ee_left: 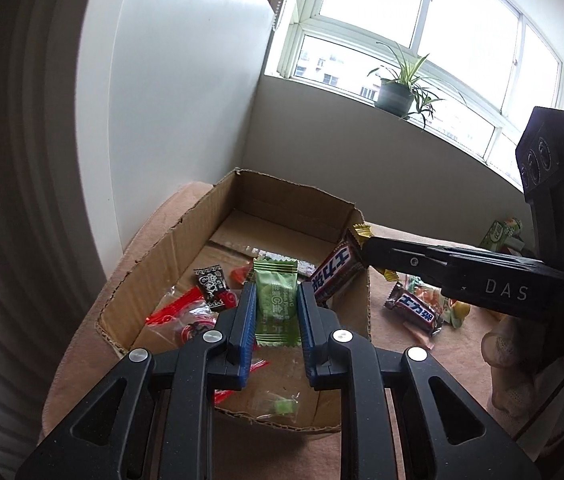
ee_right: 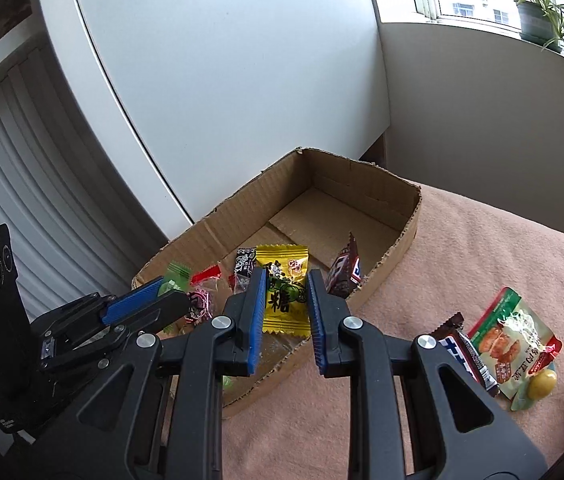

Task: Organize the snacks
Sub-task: 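Carry the yellow packet over the box while left carries the green candy, then release the yellow packet into the box while left drops the green candy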

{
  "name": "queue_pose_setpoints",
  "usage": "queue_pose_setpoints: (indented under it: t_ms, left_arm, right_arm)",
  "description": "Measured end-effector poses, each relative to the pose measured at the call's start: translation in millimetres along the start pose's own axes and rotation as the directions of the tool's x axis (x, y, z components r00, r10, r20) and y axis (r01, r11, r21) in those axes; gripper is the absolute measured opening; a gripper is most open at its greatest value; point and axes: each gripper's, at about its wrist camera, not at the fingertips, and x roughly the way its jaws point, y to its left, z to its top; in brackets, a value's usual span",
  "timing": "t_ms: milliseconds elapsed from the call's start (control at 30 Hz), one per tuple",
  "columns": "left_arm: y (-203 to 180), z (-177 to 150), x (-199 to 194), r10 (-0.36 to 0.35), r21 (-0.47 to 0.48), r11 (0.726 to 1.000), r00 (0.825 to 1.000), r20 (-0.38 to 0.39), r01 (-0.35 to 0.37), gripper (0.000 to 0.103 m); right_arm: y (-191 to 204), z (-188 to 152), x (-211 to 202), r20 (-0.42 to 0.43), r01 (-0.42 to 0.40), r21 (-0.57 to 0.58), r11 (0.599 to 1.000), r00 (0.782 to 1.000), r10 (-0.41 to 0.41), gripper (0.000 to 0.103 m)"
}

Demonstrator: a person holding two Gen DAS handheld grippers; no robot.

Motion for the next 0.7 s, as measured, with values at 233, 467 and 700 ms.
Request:
queue_pose_setpoints:
  t_ms: [233, 467, 700]
  left_arm:
    - [2, -3, -2, 0.021, 0.016, 1.0, 1.0, 0.007, -0.021, 0.02]
    - [10, -1, -1, 0.031, -0.031, 0.999, 0.999, 0.012, -0.031, 0.038]
    - [3, -1, -6, 0.011, -0.027, 1.0, 0.999, 0.037, -0.01, 0.038]
  right_arm:
    - [8, 2, 11, -0.004, -0.002, -0.008, 1.0, 1.0, 0.001, 0.022]
    - [3, 5, -5, 0.038, 0.001, 0.006, 1.0, 0.999, -0.002, 0.052]
    - [-10, -2, -33, 0.058, 0.042, 0.0, 0.999, 0.997, -0.042, 0.053]
